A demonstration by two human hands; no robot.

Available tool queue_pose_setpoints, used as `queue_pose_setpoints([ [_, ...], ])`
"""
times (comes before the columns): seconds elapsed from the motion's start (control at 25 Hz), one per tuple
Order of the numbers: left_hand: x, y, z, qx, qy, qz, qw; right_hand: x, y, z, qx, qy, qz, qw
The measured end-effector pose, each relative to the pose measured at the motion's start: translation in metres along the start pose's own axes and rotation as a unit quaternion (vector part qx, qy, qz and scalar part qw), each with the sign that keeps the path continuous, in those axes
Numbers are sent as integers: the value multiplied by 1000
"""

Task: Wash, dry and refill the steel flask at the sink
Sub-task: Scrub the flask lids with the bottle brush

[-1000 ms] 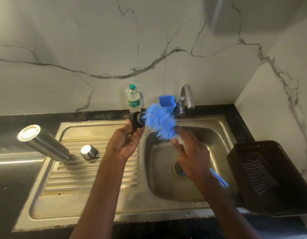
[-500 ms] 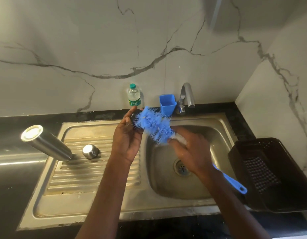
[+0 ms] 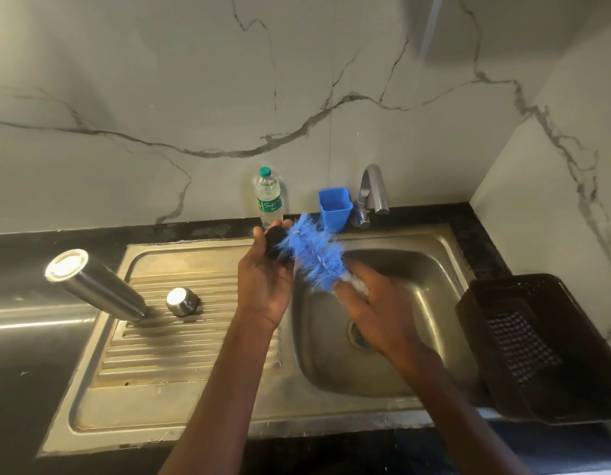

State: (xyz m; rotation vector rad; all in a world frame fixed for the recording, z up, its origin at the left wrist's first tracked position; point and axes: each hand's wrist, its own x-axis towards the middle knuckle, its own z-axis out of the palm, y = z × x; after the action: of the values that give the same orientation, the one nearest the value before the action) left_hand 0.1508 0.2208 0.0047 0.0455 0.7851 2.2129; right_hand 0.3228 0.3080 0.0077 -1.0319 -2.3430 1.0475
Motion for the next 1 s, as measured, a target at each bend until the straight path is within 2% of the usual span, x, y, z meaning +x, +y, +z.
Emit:
queue_pose_setpoints([
  [0.08, 0, 0, 4, -4, -4, -12, 1000, -2, -4, 3, -1, -9, -19, 1000],
  [0.16, 0, -1, 4, -4, -10, -8, 1000, 1, -10, 5, 55, -33, 43, 997],
  [0.28, -1, 0, 2, 10, 8, -8, 1000, 7, -12, 5, 170, -75, 158, 970],
  [0.32, 0, 1, 1, 11, 21, -12, 1000, 5, -13, 3, 163, -66, 149, 973],
  [0.4, 4, 4, -3, 5, 52, -22, 998, -2, -7, 3, 33, -32, 55, 997],
  [0.48, 5, 6, -4, -1, 58, -38, 998, -5, -4, 4, -73, -10, -12, 997],
  [0.56, 1, 5, -1, 20, 42, -38, 998, 0, -3, 4, -38, -41, 29, 998],
  [0.68, 0, 4, 2, 64, 52, -30, 996, 3, -1, 7, 85, -72, 109, 988],
  [0.72, 1, 5, 1, 74, 66, -26, 995, 0, -1, 6, 81, -56, 102, 990],
  [0.8, 5, 6, 0, 69, 91, -32, 993, -5, 0, 3, -2, -21, 45, 999],
  [0.88, 7, 2, -1, 24, 90, -51, 994, -7, -3, 4, -49, -19, 14, 999],
  [1.0, 1, -4, 1, 14, 34, -81, 996, -6, -11, 13, 36, -61, 43, 997],
])
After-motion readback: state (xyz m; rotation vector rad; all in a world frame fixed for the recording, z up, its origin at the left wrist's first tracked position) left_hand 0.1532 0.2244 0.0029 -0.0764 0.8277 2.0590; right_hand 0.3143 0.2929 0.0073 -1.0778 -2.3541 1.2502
